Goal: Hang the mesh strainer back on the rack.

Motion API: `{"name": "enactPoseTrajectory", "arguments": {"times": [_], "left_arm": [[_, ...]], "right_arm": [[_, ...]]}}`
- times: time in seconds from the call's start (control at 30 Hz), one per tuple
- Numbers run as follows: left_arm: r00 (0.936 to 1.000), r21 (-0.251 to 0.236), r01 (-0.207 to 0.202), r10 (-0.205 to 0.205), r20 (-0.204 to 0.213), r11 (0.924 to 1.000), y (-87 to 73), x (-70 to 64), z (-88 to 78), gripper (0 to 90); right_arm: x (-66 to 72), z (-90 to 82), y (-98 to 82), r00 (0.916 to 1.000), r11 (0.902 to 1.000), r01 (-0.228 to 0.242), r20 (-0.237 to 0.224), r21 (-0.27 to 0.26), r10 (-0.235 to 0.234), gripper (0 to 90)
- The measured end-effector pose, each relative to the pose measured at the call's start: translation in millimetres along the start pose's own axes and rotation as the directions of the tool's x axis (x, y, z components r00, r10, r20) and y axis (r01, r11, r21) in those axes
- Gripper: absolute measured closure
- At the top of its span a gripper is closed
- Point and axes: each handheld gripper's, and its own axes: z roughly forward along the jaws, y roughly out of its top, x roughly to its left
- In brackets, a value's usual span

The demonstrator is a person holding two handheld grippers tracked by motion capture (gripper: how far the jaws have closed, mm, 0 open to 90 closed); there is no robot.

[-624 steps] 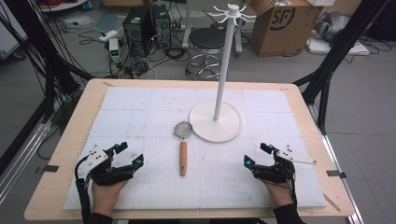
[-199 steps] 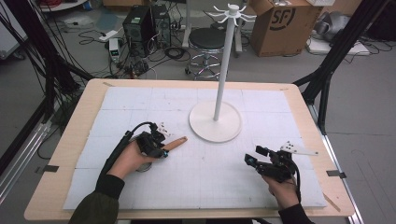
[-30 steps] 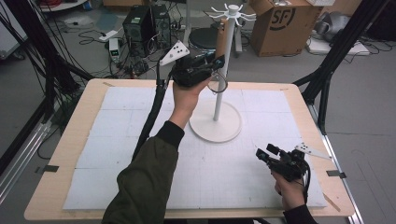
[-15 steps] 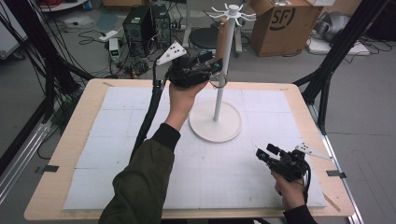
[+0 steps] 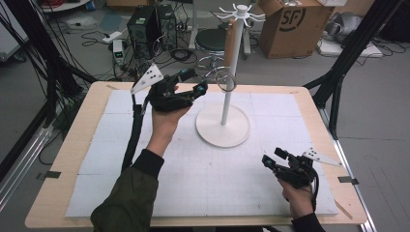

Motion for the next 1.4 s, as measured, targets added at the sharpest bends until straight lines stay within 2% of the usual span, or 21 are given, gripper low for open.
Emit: {"name": "enactPoseTrajectory", "arguments": {"times": [0.13, 0.2, 0.27, 0.4, 0.47, 0.57, 0.8, 0.9, 1.1, 1.17, 1.3, 1.33, 1.4], "left_arm": [[0.9996, 0.018, 0.011, -0.01, -0.025, 0.9998, -4.6, 2.9, -19.8, 29.1], [0.9994, 0.008, 0.023, -0.023, -0.026, 0.9997, -7.1, 2.7, -28.7, 28.2], [0.9993, 0.014, 0.017, -0.017, -0.033, 0.9997, -8.6, 1.3, -35.9, 28.0], [0.9986, 0.027, -0.008, 0.01, -0.053, 0.9996, -14.2, -1.3, -50.5, 28.0], [0.9977, 0.025, -0.009, 0.011, -0.067, 0.9997, -19.1, -1.8, -58.4, 28.0], [0.997, 0.022, 0.017, -0.016, -0.076, 0.9996, -26.5, -0.3, -70.5, 28.0], [0.9948, 0.051, 0.044, -0.039, -0.094, 0.9978, -46.9, 0.5, -99.1, 27.9], [0.9926, 0.053, 0.077, -0.071, -0.099, 0.9956, -52.5, 2.9, -110.9, 27.8], [0.9894, 0.045, 0.087, -0.081, -0.121, 0.9952, -62.7, 4.0, -139.0, 26.8], [0.9868, 0.046, 0.09, -0.083, -0.139, 0.9949, -66.8, 3.8, -147.2, 26.7], [0.9847, 0.051, 0.102, -0.094, -0.147, 0.9934, -76.6, 3.6, -160.2, 26.1], [0.9852, 0.056, 0.112, -0.104, -0.137, 0.9921, -79.9, 4.0, -162.6, 26.1], [0.9832, 0.08, 0.119, -0.107, -0.148, 0.9896, -86.5, 3.8, -165.2, 26.1]], "right_arm": [[0.7, 2.7, -1.1, 0.9999, 0.9999, 0.011, 0.001, 0.005, -0.011, 16.3], [2.5, 3.2, -0.6, 0.9999, 0.9999, 0.016, 0.003, -0.003, -0.016, 16.3], [5.0, 4.3, -0.1, 0.9999, 0.9999, 0.014, -0.006, -0.005, -0.014, 16.3], [6.9, 9.5, 0.2, 0.999, 0.999, 0.044, 0.001, -0.004, -0.044, 16.2], [6.5, 12.1, 0.4, 0.9989, 0.9989, 0.046, 0.0, -0.005, -0.046, 16.2], [6.3, 15.5, 0.5, 0.9987, 0.9987, 0.05, 0.0, -0.008, -0.05, 16.3], [8.6, 18.8, -1.1, 0.9973, 0.9973, 0.073, 0.001, 0.006, -0.073, 16.2], [9.9, 19.0, -1.5, 0.9972, 0.9972, 0.075, -0.003, 0.008, -0.074, 16.2], [13.1, 21.8, -1.2, 0.9972, 0.9973, 0.074, -0.008, 0.005, -0.074, 16.2], [14.7, 24.6, -0.2, 0.9973, 0.9973, 0.073, -0.007, 0.005, -0.073, 16.2], [17.8, 28.8, 1.4, 0.997, 0.997, 0.077, -0.012, -0.003, -0.077, 16.2], [18.4, 29.5, 1.7, 0.9971, 0.9972, 0.075, -0.014, -0.006, -0.075, 16.2], [20.0, 30.7, 2.1, 0.9969, 0.997, 0.077, -0.015, -0.007, -0.077, 16.2]]}}
